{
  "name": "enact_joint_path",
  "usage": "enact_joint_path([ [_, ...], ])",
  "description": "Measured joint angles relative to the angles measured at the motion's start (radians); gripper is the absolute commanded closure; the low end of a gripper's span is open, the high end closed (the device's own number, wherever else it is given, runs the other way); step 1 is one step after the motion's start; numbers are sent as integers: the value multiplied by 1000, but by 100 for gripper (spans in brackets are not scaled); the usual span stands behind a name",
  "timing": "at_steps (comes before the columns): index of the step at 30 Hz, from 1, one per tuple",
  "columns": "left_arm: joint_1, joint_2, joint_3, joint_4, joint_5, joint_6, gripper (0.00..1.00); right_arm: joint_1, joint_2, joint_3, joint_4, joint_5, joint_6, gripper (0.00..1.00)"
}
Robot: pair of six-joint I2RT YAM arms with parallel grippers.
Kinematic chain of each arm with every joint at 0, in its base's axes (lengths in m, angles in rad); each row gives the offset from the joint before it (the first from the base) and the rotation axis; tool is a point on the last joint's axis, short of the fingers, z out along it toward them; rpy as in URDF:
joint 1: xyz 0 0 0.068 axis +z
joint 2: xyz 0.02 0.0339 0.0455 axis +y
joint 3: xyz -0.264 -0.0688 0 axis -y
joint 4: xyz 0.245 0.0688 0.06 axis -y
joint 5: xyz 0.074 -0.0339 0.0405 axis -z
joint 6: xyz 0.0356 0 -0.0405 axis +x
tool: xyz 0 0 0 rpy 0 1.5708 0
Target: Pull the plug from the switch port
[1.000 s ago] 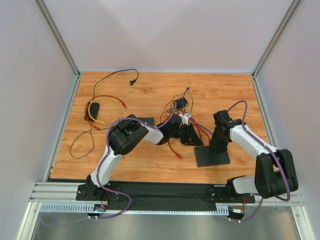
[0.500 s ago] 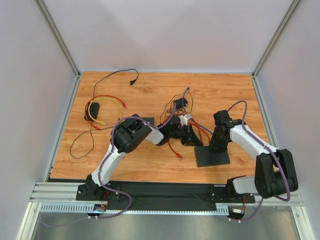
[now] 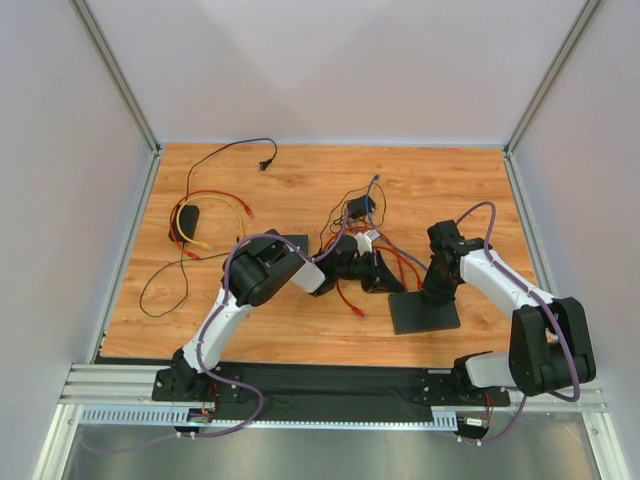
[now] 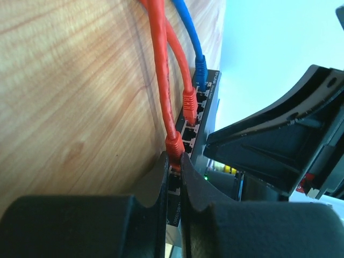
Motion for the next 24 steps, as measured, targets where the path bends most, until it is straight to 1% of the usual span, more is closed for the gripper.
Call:
enact_joint_path([
  [2, -2, -2, -13, 28, -17, 5, 100, -1, 8, -1, 0, 2, 8, 77],
  [4, -1, -10, -23, 42, -61, 28, 100, -2, 10, -2, 0, 1, 15, 78],
  [11, 31, -81, -32, -52, -249, 212, 100, -2, 10, -6, 0, 1, 29, 78],
  [16, 36, -128, -32, -127, -288, 313, 100, -2, 5, -6, 3, 0, 29, 78],
  [20, 36, -202, 20, -313, -298, 422, 100, -4, 5, -6, 4, -5, 29, 77],
  [24, 64, -237, 199, -521, -271, 506, 100, -4, 5, -6, 7, -12, 28, 77],
])
